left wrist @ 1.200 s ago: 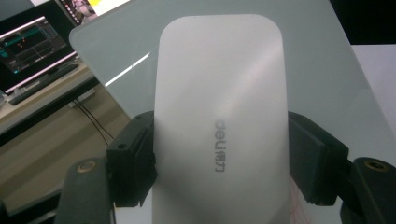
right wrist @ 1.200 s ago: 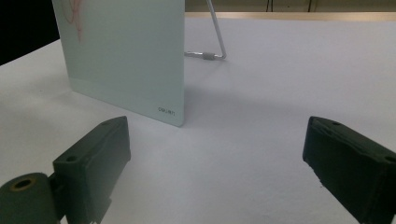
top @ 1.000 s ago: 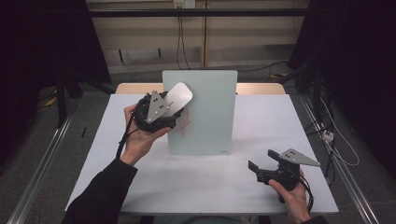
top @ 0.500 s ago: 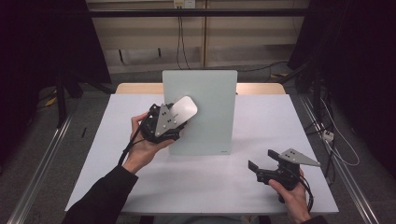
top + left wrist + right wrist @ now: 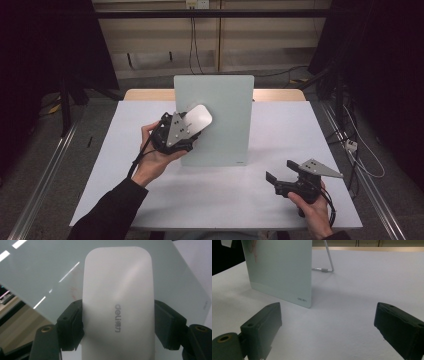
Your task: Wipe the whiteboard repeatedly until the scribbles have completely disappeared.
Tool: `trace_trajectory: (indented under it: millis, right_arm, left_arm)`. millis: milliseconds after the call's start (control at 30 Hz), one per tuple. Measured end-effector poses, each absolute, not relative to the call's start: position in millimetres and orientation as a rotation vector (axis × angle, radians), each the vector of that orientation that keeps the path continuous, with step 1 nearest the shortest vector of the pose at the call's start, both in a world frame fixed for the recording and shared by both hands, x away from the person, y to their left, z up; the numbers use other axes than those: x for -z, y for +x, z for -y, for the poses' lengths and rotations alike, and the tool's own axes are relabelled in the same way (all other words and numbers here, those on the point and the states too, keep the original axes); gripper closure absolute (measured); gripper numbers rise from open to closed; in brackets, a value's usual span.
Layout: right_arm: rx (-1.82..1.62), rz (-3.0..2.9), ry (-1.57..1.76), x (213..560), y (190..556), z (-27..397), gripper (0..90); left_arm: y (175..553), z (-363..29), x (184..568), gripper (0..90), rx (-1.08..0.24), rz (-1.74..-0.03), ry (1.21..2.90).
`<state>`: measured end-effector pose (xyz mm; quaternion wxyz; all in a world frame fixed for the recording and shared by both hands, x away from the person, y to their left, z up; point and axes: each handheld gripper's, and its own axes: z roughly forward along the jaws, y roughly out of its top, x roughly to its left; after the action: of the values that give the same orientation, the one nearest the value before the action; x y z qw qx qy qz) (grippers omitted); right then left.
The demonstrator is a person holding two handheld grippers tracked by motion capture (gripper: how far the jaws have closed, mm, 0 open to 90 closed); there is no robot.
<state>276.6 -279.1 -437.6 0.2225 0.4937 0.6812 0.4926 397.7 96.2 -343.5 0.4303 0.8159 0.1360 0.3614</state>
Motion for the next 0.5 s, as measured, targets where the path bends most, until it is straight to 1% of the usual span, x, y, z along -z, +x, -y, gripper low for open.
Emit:
trace_trajectory:
  millis: [100, 167, 267, 400, 500]
  right_arm:
    - [-1.361, -1.883, 1.362, 437.4, 276.2, 279.0, 7.9]
    - [-1.36, -1.884, 1.365, 437.5, 276.3, 278.7, 7.9]
    - [-1.362, -1.887, 1.36, 437.6, 276.6, 278.2, 7.9]
    - [-1.362, -1.884, 1.363, 437.5, 276.3, 278.5, 7.9]
    - [-1.361, -1.885, 1.364, 437.6, 276.3, 278.5, 7.9]
  left_arm:
    - [402.5, -100.5, 332.1, 31.2, -0.931, -0.357, 2.012]
    - [407.8, -104.8, 323.5, 31.1, -0.933, -0.388, 1.967]
    - [407.6, -103.9, 321.0, 31.1, -0.96, -0.396, 1.958]
    - [405.0, -101.4, 327.4, 31.2, -0.962, -0.37, 1.989]
    - [398.0, -101.3, 342.5, 31.2, -0.964, -0.344, 2.026]
